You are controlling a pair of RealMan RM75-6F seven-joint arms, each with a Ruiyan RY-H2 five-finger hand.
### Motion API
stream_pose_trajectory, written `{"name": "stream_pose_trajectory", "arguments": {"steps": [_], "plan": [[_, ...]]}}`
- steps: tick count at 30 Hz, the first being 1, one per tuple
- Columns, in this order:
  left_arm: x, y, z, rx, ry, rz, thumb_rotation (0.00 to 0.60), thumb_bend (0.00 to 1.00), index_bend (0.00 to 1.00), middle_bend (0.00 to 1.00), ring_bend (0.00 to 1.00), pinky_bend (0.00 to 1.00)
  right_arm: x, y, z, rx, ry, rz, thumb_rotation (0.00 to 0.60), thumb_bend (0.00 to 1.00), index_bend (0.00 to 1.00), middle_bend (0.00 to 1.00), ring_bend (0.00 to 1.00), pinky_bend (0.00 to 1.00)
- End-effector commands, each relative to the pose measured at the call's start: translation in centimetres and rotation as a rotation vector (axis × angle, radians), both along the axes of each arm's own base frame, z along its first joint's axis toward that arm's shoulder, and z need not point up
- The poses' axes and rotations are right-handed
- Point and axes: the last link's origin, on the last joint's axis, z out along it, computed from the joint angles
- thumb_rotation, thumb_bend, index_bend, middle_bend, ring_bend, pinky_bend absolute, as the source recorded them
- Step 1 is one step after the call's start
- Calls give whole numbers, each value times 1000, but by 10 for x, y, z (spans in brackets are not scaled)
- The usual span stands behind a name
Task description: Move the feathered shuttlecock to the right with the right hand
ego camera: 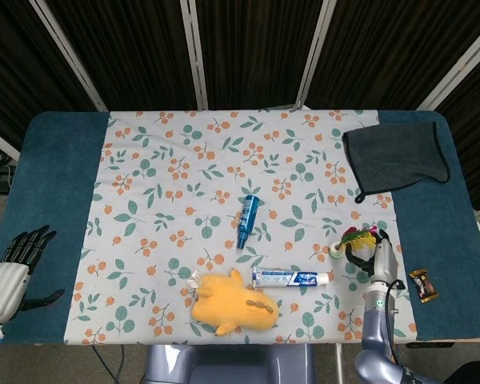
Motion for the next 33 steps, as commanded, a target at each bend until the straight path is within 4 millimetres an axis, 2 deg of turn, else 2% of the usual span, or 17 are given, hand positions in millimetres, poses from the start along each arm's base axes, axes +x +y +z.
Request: {"name": "stream_pose_trajectory", "arguments": {"steps": [1,4,7,9,14,18,27,33], "plan": [[0,0,0,0,0,1,598,178,0,0,0,0,-1,3,1,2,7,6,600,342,307,95,0,0],[0,0,0,0,1,0,598,180,0,0,0,0,-2,5,3,1,14,14,600,296,143,5,0,0],[0,0,0,1,0,0,599,180,0,0,0,0,-1,7,5,-4,21,24,600,271,55,0,0,0],[0,0,0,1,0,0,597,181,0,0,0,0,-1,8,7,-11,27,29,600,267,32,0,0,0],[0,-1,0,2,-2,-1,598,179,0,0,0,0,-6,17,21,-16,106,40,600,251,11,0,0,0],[0,-1,1,2,-6,-5,598,179,0,0,0,0,-10,29,52,-14,214,78,600,230,0,0,0,0],[1,-2,1,7,3,-19,597,179,0,0,0,0,-7,48,101,-49,287,176,600,202,0,0,0,0],[2,-2,1,18,30,-55,598,180,0,0,0,0,-21,68,131,-26,582,361,600,177,0,0,0,0]]}}
